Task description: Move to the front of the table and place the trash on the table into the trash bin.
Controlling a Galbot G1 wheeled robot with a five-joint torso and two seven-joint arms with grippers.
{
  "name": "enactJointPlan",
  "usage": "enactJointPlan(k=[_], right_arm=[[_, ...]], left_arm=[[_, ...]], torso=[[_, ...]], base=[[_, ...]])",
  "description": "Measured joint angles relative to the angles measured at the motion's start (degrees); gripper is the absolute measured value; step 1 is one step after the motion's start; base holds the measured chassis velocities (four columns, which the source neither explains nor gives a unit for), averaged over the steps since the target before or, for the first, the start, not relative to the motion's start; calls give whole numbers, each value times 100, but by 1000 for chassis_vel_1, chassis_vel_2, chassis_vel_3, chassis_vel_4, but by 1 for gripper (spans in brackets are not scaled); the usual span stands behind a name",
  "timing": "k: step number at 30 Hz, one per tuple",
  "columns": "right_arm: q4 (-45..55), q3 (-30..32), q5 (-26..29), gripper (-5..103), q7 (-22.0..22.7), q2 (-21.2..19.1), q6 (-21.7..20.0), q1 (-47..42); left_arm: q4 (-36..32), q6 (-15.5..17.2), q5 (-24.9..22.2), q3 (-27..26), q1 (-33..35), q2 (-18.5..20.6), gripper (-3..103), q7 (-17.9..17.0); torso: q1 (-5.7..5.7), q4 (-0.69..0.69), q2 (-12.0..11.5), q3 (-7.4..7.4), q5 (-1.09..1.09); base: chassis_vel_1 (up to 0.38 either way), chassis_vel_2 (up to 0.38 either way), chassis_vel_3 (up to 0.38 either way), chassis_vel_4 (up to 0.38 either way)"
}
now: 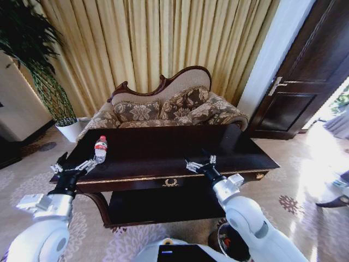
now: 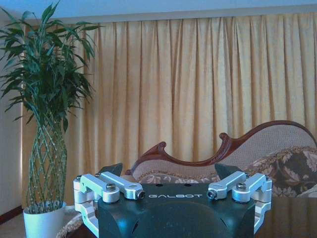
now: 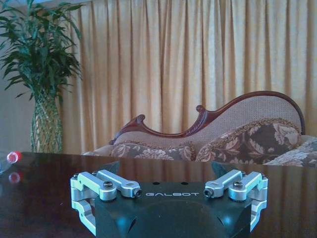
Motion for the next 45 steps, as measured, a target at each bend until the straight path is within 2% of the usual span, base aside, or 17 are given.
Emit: enactJointPlan(k=[2, 4, 5, 7, 8, 9, 10, 12, 15, 16, 19, 21, 23, 26, 28, 40, 45], right_arm=[[1, 9, 44, 100, 50, -19, -30, 39], [-13, 32, 115, 100, 168, -59, -94, 116], [-49, 54, 168, 100, 244, -85, -126, 172], [-67, 63, 184, 100, 263, -91, -134, 190], [-96, 73, 212, 100, 289, -100, -141, 219], [-144, 72, 275, 100, 345, -108, -173, 269], [-144, 72, 275, 100, 345, -108, -173, 269], [-192, 59, 362, 100, 394, -113, -221, 328], [-255, 49, 433, 100, 412, -134, -262, 381], [-255, 49, 433, 100, 412, -134, -262, 381], [-332, 51, 472, 100, 416, -157, -282, 429], [-342, 52, 481, 100, 417, -161, -287, 437], [-392, 61, 513, 100, 418, -174, -306, 478], [-445, 56, 516, 100, 417, -172, -311, 493], [-511, 25, 505, 100, 414, -147, -313, 501], [-765, -81, 459, 100, 382, -81, -314, 560], [-841, -122, 468, 100, 379, -77, -320, 627]], left_arm=[[30, 44, -69, -12, -66, 114, 100, -91], [73, 160, -315, -34, -220, 334, 100, -300], [75, 345, -624, -41, -370, 515, 100, -563], [68, 449, -753, -41, -425, 583, 100, -672], [46, 644, -962, -38, -514, 698, 100, -883], [1, 1043, -1318, -12, -669, 905, 100, -1308], [1, 1043, -1318, -12, -669, 905, 100, -1308], [-9, 1557, -1925, 13, -897, 1188, 100, -1815], [182, 2060, -2677, 64, -1331, 1712, 100, -2210], [182, 2060, -2677, 64, -1331, 1712, 100, -2210], [488, 2263, -3175, 107, -1682, 2245, 100, -2087], [525, 2289, -3255, 108, -1721, 2318, 100, -2051], [677, 2593, -3648, 53, -1875, 2578, 100, -1773], [743, 2811, -3729, 45, -1932, 2612, 100, -1643], [859, 3098, -3791, 104, -2039, 2567, 100, -1620], [1483, 3186, -3914, 349, -2380, 2584, 100, -1761], [1663, 3174, -4105, 506, -2522, 2657, 100, -2054]], torso=[[0, 0, 0, 0, 0], [0, 0, 0, 0, 0], [0, -1, 0, 0, 0], [0, 0, 0, 0, 0], [0, 0, 0, 0, 0], [0, 0, 0, 0, 1], [0, 0, 0, 0, 1], [0, 0, 0, 0, 1], [0, -1, 0, 0, 0], [0, -1, 0, 0, 0], [0, -1, -1, 0, 0], [0, -1, -1, 0, -1], [0, -1, 0, 0, 1], [0, 0, 0, 0, 1], [0, 0, 0, 0, 0], [0, 0, 0, 0, 0], [0, 0, 0, 0, 0]], base=[[0, 0, 0, 0], [0, 0, 0, 0], [0, 0, 0, 0], [0, 0, 0, 0], [0, 0, 0, 0], [0, 0, 0, 0], [0, 0, 0, 0], [0, 0, 0, 0], [0, 0, 0, 0], [0, 0, 0, 0], [0, 0, 0, 0], [0, 0, 0, 0], [0, 0, 0, 0], [0, 0, 0, 0], [0, 0, 0, 0], [0, 0, 0, 0], [0, 0, 0, 0]])
